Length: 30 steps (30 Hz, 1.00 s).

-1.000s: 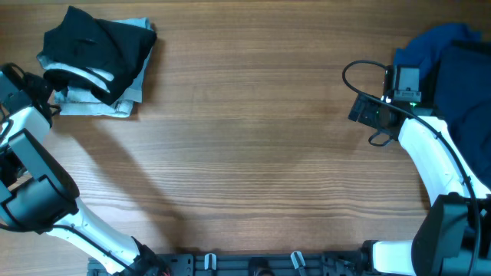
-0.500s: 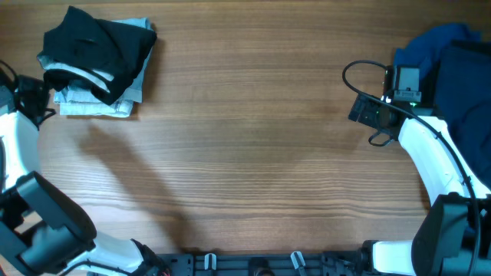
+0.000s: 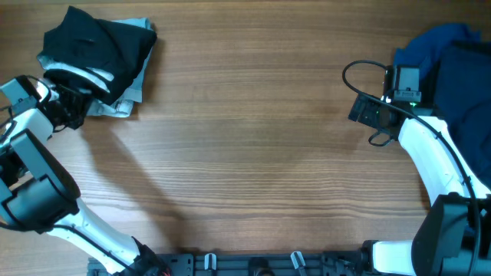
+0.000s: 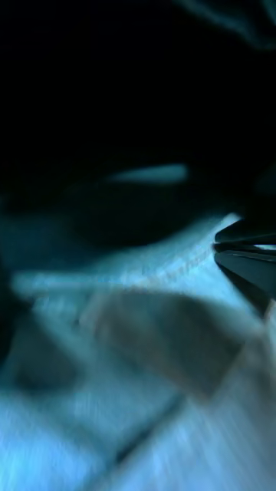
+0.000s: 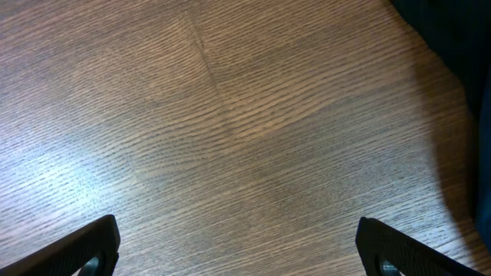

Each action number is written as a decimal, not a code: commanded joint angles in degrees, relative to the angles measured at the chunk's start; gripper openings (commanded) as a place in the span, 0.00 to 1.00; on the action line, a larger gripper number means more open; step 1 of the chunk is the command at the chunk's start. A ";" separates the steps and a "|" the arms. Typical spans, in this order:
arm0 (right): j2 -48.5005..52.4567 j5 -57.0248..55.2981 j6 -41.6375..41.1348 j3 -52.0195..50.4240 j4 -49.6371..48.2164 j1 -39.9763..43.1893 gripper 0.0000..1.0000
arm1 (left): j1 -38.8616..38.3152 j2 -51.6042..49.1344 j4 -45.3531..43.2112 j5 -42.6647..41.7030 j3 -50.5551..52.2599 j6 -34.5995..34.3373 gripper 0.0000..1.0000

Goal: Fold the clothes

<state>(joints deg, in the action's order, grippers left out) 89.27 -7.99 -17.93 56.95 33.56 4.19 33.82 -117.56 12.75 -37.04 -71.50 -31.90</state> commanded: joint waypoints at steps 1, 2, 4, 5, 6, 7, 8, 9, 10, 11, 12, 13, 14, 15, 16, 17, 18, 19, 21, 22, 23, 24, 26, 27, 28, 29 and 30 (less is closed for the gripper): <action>-0.57 -1.05 -0.11 0.46 -0.11 -0.04 1.00 | 0.00 -1.36 -0.61 -10.14 0.48 3.39 0.04; -0.57 -1.05 -0.11 0.46 -0.11 -0.04 1.00 | 0.07 -1.16 -0.68 -10.95 0.48 3.39 0.04; -0.57 -1.05 -0.13 0.46 -0.11 -0.04 1.00 | 0.20 -0.90 -1.03 -11.43 0.48 3.37 0.04; -0.57 -1.05 -0.09 0.46 -0.11 -0.04 1.00 | 0.22 -0.68 -1.33 -11.39 0.48 3.37 0.04; -0.57 -1.05 -0.09 0.46 -0.11 -0.04 1.00 | 0.22 -0.57 -1.60 -11.39 0.48 3.37 0.04; -0.57 -1.05 -0.11 0.46 -0.11 -0.04 1.00 | 0.22 -0.17 -1.99 -11.37 0.46 3.37 0.04; -0.57 -1.05 -0.09 0.46 -0.11 -0.04 1.00 | 0.22 0.04 -2.32 -11.37 0.46 3.41 0.04; -0.57 -1.05 -0.09 0.46 -0.11 -0.04 1.00 | 0.22 0.37 -2.69 -11.34 0.46 3.41 0.04; -0.57 -1.05 -0.11 0.46 -0.11 -0.04 1.00 | 0.22 0.74 -3.28 -11.32 0.46 3.39 0.04; -0.57 -1.05 -0.11 0.46 -0.11 -0.04 1.00 | 0.22 0.98 -3.89 -11.26 0.46 3.37 0.04; -0.57 -1.05 -0.11 0.46 -0.11 -0.04 1.00 | 0.22 1.03 -4.46 -11.06 0.46 3.39 0.04; -0.57 -1.05 -0.11 0.46 -0.11 -0.04 1.00 | 0.22 1.09 -5.07 -10.54 0.48 3.39 0.04; -0.57 -1.05 -0.11 0.46 -0.11 -0.04 1.00 | 0.22 1.09 -5.20 -9.53 0.46 3.41 0.04; -0.57 -1.05 -0.11 0.46 -0.11 -0.04 1.00 | 0.15 1.09 -5.16 -7.76 0.48 3.39 0.04; -0.57 -1.05 -0.13 0.46 -0.11 -0.04 1.00 | 0.02 0.98 -5.07 -5.66 0.48 3.41 0.04; -0.57 -1.05 -0.11 0.46 -0.11 -0.04 1.00 | -0.24 0.90 -5.05 -4.37 0.48 3.39 0.04; -0.57 -1.05 -0.11 0.46 -0.11 -0.04 1.00 | -0.61 0.61 -5.09 -2.95 0.48 3.41 0.04; -0.57 -1.05 -0.11 0.46 -0.11 -0.04 1.00 | -0.98 0.52 -5.07 -2.03 0.48 3.41 0.04; -0.57 -1.05 -0.09 0.46 -0.11 -0.04 1.00 | -1.92 0.39 -5.11 -1.18 0.70 3.43 0.04; -0.57 -1.05 -0.11 0.46 -0.11 -0.04 1.00 | -2.43 0.39 -5.11 -1.25 0.70 3.41 0.04; -0.57 -1.05 -0.13 0.46 -0.11 -0.04 1.00 | -2.95 0.39 -5.14 -1.27 0.70 3.41 0.04; -0.57 -1.05 -0.09 0.46 -0.11 -0.04 1.00 | -3.58 0.39 -5.31 -1.33 0.70 3.41 0.04; -0.57 -1.05 -0.11 0.46 -0.11 -0.04 1.00 | -5.07 0.39 -5.81 -2.32 0.70 3.37 0.04; -0.57 -1.05 -0.11 0.46 -0.11 -0.04 1.00 | -5.90 0.39 -5.95 -3.21 0.70 3.37 0.04; -0.57 -1.05 -0.09 0.46 -0.11 -0.04 1.00 | -6.69 0.39 -5.95 -4.28 0.70 3.13 0.04; -0.57 -1.05 -0.11 0.46 -0.11 -0.04 1.00 | -7.48 0.39 -5.92 -5.42 0.70 2.71 0.04; -0.57 -1.05 -0.11 0.46 -0.11 -0.04 1.00 | -8.28 0.39 -5.88 -6.93 0.70 1.97 0.04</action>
<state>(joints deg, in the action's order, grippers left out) 89.27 -7.99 -17.93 56.95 33.56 4.19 28.56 -118.08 7.03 -39.68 -71.50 -29.61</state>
